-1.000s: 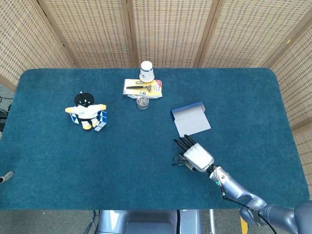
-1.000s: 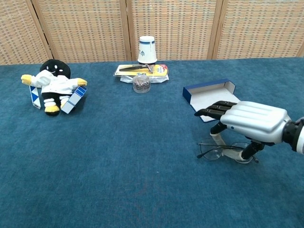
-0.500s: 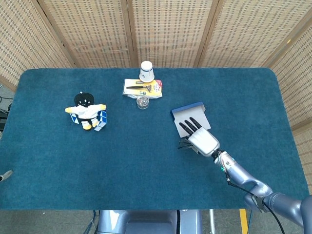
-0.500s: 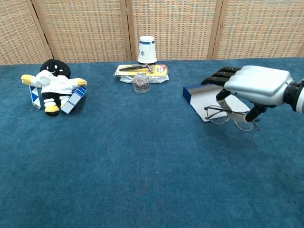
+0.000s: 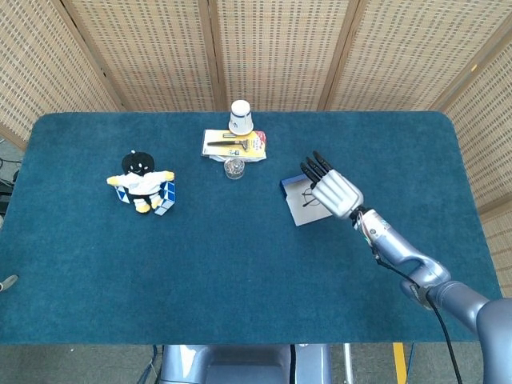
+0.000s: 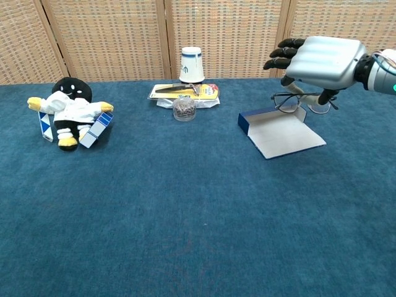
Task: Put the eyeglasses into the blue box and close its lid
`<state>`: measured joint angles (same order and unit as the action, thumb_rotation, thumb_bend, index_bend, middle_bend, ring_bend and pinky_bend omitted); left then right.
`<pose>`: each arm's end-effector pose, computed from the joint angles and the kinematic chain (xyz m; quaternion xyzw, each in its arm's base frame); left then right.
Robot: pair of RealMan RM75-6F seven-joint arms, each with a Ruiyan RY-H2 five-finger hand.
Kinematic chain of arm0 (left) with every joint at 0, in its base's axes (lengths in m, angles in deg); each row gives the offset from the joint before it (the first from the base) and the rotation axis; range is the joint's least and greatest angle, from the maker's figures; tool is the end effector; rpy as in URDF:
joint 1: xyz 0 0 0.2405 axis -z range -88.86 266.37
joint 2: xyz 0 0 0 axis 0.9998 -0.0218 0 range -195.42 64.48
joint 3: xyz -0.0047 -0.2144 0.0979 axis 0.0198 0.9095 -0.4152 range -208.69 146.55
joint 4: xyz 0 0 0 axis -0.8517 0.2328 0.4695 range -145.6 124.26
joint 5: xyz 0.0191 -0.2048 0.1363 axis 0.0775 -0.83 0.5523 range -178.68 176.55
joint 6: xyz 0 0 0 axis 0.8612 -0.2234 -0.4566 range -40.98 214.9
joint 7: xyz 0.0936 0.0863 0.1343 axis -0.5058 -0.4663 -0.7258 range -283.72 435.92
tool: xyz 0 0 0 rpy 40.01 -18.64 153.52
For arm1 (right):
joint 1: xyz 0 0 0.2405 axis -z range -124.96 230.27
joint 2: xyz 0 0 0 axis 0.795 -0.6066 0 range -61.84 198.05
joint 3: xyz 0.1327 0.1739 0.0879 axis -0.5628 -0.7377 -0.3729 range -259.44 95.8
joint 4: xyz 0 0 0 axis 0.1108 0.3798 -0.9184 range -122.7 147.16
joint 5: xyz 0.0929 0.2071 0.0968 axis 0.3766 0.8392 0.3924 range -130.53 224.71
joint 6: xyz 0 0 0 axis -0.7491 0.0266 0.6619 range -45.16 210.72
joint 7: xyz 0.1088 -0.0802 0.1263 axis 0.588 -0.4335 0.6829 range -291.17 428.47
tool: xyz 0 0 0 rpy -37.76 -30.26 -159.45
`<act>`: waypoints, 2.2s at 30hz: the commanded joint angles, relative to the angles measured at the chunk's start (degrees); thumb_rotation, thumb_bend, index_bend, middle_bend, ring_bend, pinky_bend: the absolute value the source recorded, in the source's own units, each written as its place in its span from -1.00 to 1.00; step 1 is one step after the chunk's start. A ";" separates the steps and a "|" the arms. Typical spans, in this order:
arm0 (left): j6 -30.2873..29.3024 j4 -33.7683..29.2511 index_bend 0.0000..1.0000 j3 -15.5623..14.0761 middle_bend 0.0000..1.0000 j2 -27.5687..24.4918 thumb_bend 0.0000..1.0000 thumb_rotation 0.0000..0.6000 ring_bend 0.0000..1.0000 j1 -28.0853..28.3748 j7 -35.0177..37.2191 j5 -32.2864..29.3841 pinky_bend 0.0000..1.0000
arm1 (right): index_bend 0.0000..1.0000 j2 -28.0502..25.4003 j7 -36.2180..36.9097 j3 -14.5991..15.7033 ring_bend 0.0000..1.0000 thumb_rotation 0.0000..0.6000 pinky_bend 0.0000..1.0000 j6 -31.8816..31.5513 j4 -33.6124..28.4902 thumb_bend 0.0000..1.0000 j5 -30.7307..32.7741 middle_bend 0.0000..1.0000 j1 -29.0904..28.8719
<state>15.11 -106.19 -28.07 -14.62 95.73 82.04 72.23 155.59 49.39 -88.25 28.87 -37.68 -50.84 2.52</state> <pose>-0.3624 0.2301 0.1711 -0.5631 -0.4672 -0.2871 0.6183 -0.1576 -0.4681 -0.0066 0.8395 0.0578 0.2376 0.4852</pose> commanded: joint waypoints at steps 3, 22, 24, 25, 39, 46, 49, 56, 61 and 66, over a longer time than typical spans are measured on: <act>1.08 0.19 -1.00 0.14 -1.00 0.23 -1.00 1.00 -1.00 0.60 -0.70 -0.70 -1.00 | 0.23 4.87 -2.06 1.44 -1.00 1.00 -0.91 2.38 9.20 0.09 -1.83 -0.78 -3.96; 5.89 1.87 -1.00 1.39 -1.00 1.00 -1.00 1.00 -1.00 2.63 -1.29 -5.98 -1.00 | 0.23 18.98 2.68 7.37 -1.00 1.00 -0.91 8.62 28.45 0.10 -4.20 -0.78 -10.43; 6.30 2.05 -1.00 1.46 -1.00 1.05 -1.00 1.00 -1.00 2.84 -1.37 -6.28 -1.00 | 0.23 19.73 3.45 8.04 -1.00 1.00 -0.91 8.90 30.24 0.10 -4.35 -0.78 -10.55; 6.48 2.11 -1.00 1.46 -1.00 1.08 -1.00 1.00 -1.00 2.91 -1.40 -6.40 -1.00 | 0.23 19.96 3.76 8.30 -1.00 1.00 -0.91 8.97 30.89 0.10 -4.41 -0.78 -10.57; 7.03 2.11 -1.00 1.49 -1.00 1.24 -1.00 1.00 -1.00 3.26 -1.89 -6.89 -1.00 | -0.99 23.96 3.61 4.70 -1.00 1.00 -0.91 9.44 37.14 -0.90 2.03 -1.00 -9.20; 6.79 1.94 -1.00 1.36 -1.00 1.17 -1.00 1.00 -1.00 3.16 -1.73 -6.41 -1.00 | -1.00 22.85 3.93 2.45 -1.00 1.00 -0.91 7.58 35.30 -0.79 5.09 -1.00 -8.50; 6.69 1.92 -1.00 1.30 -1.00 1.13 -1.00 1.00 -1.00 3.09 -1.65 -6.21 -1.00 | -1.00 21.23 5.35 1.71 -1.00 1.00 -0.91 6.86 32.43 -0.73 6.16 -1.00 -8.25; 6.50 1.64 -1.00 1.19 -1.00 0.99 -1.00 1.00 -1.00 2.99 -1.42 -5.83 -1.00 | -0.88 14.88 11.27 -2.03 -1.00 1.00 -0.91 10.37 20.24 0.57 11.11 -1.00 -8.54; 6.64 1.75 -1.00 1.21 -1.00 0.88 -1.00 1.00 -1.00 3.00 -1.00 -5.83 -1.00 | -0.71 10.68 19.25 -7.59 -1.00 1.00 -0.91 17.69 11.29 1.00 18.60 -0.94 -9.72; 6.69 1.86 -1.00 1.37 -1.00 0.75 -1.00 1.00 -1.00 2.99 -0.50 -6.03 -1.00 | -0.63 11.35 20.61 -11.43 -1.00 1.00 -0.91 24.22 11.93 1.00 25.32 -0.87 -11.81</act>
<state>21.78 -104.34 -26.70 -13.86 98.72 81.53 66.22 167.30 68.78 -97.14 49.83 -25.53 -28.86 -7.88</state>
